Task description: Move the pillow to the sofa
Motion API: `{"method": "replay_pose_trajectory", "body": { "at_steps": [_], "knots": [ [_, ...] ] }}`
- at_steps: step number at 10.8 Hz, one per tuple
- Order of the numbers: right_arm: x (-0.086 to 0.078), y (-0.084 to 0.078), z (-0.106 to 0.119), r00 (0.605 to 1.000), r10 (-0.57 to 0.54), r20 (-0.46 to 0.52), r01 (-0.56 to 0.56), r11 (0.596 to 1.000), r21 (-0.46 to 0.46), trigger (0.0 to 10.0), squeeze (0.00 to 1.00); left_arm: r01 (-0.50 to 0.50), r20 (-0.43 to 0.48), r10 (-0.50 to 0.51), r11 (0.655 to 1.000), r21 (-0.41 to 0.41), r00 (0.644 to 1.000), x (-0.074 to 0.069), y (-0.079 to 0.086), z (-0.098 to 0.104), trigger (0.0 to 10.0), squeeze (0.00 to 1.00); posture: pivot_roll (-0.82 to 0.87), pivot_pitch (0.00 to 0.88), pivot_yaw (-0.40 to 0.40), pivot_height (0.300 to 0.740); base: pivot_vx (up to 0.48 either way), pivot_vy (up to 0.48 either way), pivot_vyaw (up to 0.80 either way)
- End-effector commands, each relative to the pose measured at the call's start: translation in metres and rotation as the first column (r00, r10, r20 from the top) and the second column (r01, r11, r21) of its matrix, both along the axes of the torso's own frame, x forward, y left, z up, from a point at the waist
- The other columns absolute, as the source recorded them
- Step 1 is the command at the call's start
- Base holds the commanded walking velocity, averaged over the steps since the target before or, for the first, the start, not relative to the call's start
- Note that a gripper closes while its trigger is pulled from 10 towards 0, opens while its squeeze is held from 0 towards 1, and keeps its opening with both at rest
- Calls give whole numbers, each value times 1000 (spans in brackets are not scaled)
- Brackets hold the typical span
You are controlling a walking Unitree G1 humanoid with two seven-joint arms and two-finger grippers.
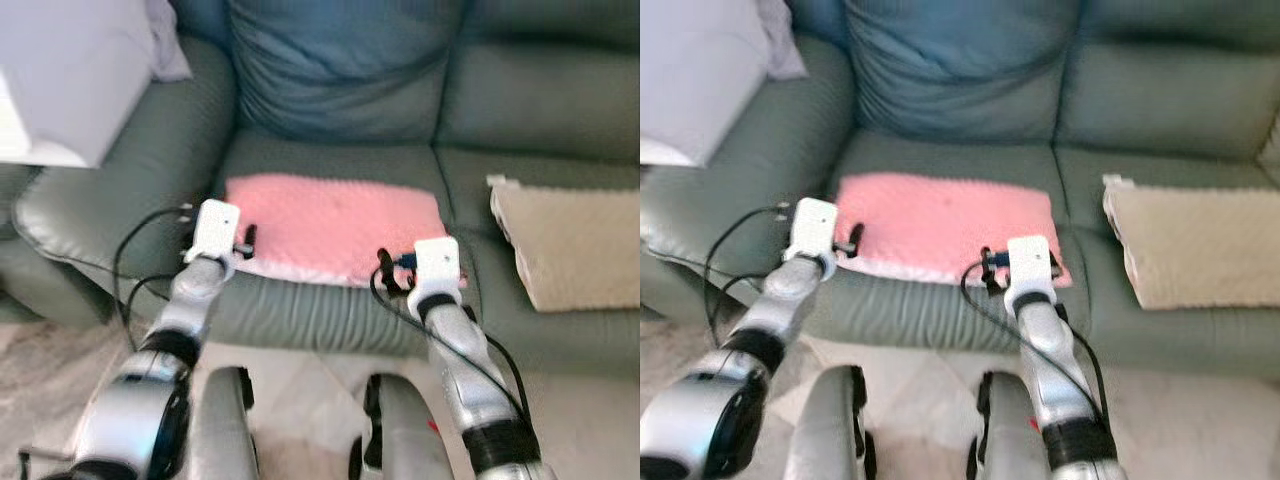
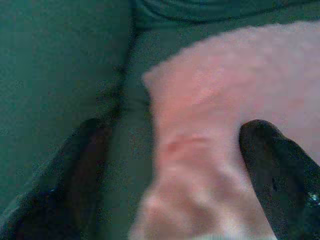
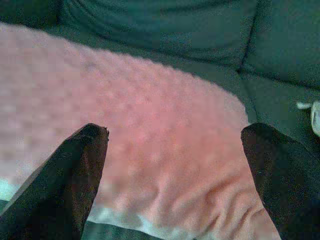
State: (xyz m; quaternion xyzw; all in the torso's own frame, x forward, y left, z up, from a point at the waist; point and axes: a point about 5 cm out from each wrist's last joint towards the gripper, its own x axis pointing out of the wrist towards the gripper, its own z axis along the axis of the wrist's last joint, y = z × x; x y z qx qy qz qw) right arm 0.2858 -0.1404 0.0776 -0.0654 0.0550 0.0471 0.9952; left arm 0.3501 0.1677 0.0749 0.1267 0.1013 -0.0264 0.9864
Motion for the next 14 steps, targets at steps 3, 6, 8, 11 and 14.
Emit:
{"method": "replay_pose_trajectory", "body": {
  "at_steps": [3,6,8,11,14],
  "knots": [
    [-13,-10,-5,1000,-31,3,31,999,18,10000,1000,-37,35,38,999,-35,999,-19,15,-7,10000,1000,-29,0,4,602,0,0,0],
    [-36,-25,-6,998,-57,28,56,998,20,10000,1000,-58,143,69,995,-83,987,-69,14,-8,10000,1000,0,0,3,602,0,0,0],
    [-59,-25,-11,998,-57,36,55,998,42,10000,1000,-183,240,190,982,-51,952,-109,27,1,10000,1000,3,0,3,602,0,0,0],
    [-62,-25,-17,998,-54,-11,54,996,74,10000,1000,-200,174,207,978,-57,963,-126,28,-7,10000,1000,9,0,1,602,0,0,0],
    [-42,-27,2,997,-39,73,34,997,67,10000,0,-197,187,200,980,-33,962,-113,17,-5,10000,0,-11,0,1,612,0,0,0]
  ]
}}
